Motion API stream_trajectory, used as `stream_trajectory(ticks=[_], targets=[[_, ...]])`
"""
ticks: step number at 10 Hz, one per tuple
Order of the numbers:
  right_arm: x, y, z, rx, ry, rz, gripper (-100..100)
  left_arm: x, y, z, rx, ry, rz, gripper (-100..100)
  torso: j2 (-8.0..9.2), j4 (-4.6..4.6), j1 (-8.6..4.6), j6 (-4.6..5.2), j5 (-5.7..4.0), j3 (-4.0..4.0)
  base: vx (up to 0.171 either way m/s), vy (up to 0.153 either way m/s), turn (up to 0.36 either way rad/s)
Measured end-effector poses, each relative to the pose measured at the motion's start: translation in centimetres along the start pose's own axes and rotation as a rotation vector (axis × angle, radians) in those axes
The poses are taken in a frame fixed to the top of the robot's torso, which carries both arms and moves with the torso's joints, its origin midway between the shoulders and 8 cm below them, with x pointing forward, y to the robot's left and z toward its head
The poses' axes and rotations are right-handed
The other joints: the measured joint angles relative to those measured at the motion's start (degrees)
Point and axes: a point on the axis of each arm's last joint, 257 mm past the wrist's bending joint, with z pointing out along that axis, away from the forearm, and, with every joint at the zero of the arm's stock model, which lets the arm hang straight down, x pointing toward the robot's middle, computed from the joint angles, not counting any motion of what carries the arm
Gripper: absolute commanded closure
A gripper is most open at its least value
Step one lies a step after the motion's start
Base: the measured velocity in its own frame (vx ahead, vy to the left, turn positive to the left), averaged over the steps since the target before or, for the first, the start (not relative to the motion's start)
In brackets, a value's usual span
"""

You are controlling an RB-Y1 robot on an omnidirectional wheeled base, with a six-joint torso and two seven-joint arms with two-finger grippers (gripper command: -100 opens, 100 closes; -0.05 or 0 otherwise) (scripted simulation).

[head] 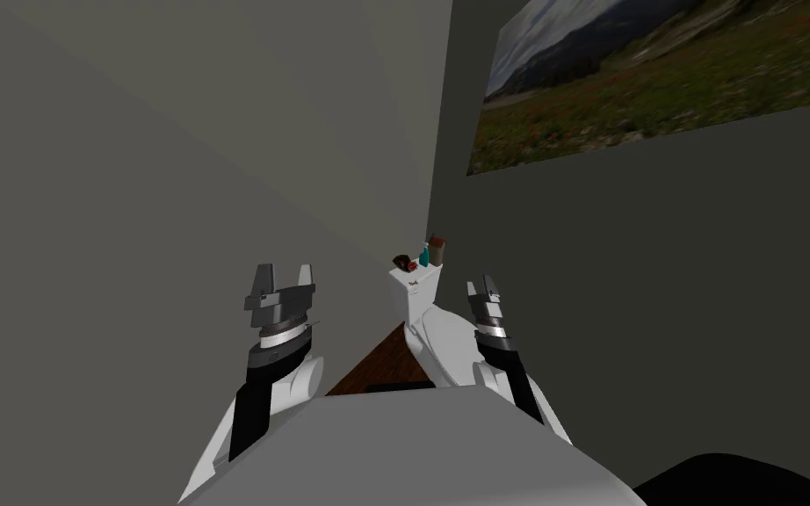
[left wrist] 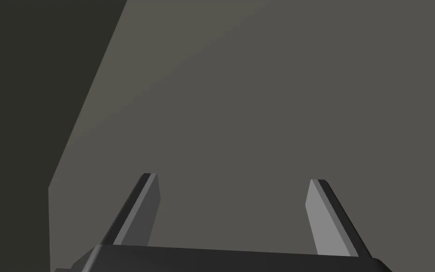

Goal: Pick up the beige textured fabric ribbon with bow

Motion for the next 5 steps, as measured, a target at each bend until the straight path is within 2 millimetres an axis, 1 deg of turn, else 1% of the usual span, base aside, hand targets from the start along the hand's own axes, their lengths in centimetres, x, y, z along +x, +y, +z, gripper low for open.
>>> stream_trajectory(ticks=[1, 2, 4, 5], targets=[[0.3, -0.3, -0.1, 0.007, 0.018, -0.011, -100, 0.0, 0.0, 0.0, 0.000, 0.000, 0.000, 0, 0.04, 0.01, -0.08, -0.01, -0.01, 0.02, -0.025, -0.055, 0.122], [0.5, -0.9, -0.2, 0.020, 0.043, -0.028, -100, 0.0, 0.0, 0.0, 0.000, 0.000, 0.000, 0, 0.08, 0.02, -0.21, -0.01, -0.04, 0.04, -0.027, -0.096, 0.117], [1.0, -2.3, -0.5, 0.056, 0.104, -0.071, -100, 0.0, 0.0, 0.0, 0.000, 0.000, 0.000, 0, 0.10, 0.02, -0.43, -0.01, -0.10, 0.06, -0.029, -0.110, 0.190], [1.4, -3.1, -0.8, 0.077, 0.135, -0.097, -100, 0.0, 0.0, 0.0, 0.000, 0.000, 0.000, 0, 0.11, 0.02, -0.47, -0.02, -0.10, 0.06, -0.031, -0.088, 0.056]])
